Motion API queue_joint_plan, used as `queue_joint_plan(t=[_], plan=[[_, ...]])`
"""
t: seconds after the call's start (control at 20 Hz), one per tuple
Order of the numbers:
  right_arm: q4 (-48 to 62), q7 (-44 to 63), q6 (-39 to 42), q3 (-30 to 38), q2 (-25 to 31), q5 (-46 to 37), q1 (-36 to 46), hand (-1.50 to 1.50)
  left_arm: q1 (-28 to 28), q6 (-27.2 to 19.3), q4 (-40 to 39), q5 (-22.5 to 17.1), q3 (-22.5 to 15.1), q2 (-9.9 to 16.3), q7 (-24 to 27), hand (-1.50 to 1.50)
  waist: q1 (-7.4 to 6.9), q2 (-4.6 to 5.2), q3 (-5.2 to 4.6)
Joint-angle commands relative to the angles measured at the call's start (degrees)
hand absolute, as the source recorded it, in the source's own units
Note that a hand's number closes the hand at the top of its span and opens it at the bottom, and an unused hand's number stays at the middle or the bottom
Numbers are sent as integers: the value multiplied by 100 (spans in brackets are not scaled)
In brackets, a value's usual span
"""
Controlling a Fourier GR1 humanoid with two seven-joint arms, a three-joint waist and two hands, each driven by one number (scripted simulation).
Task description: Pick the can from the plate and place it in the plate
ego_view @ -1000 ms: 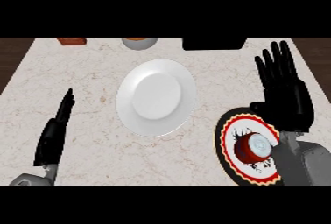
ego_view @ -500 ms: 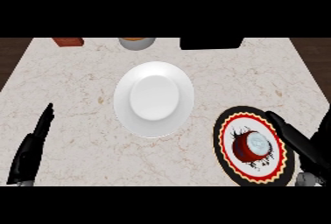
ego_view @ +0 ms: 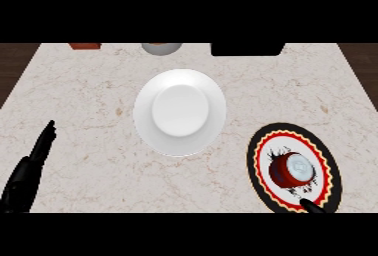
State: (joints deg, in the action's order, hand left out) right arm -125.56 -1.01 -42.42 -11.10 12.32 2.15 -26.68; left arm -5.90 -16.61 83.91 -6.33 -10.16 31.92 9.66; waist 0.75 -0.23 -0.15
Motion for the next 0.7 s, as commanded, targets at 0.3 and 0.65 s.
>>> queue_joint_plan(t=[0.3,0.65], plan=[[-827,3225,667,266,1901,-752,-385,-150,156,227,58,-4,119,40,-128,0,-144,47,-3],[-119,4307,1567,391,2325,-411,587,-150,88,260,-107,127,279,-104,46,0,-131,34,10]])
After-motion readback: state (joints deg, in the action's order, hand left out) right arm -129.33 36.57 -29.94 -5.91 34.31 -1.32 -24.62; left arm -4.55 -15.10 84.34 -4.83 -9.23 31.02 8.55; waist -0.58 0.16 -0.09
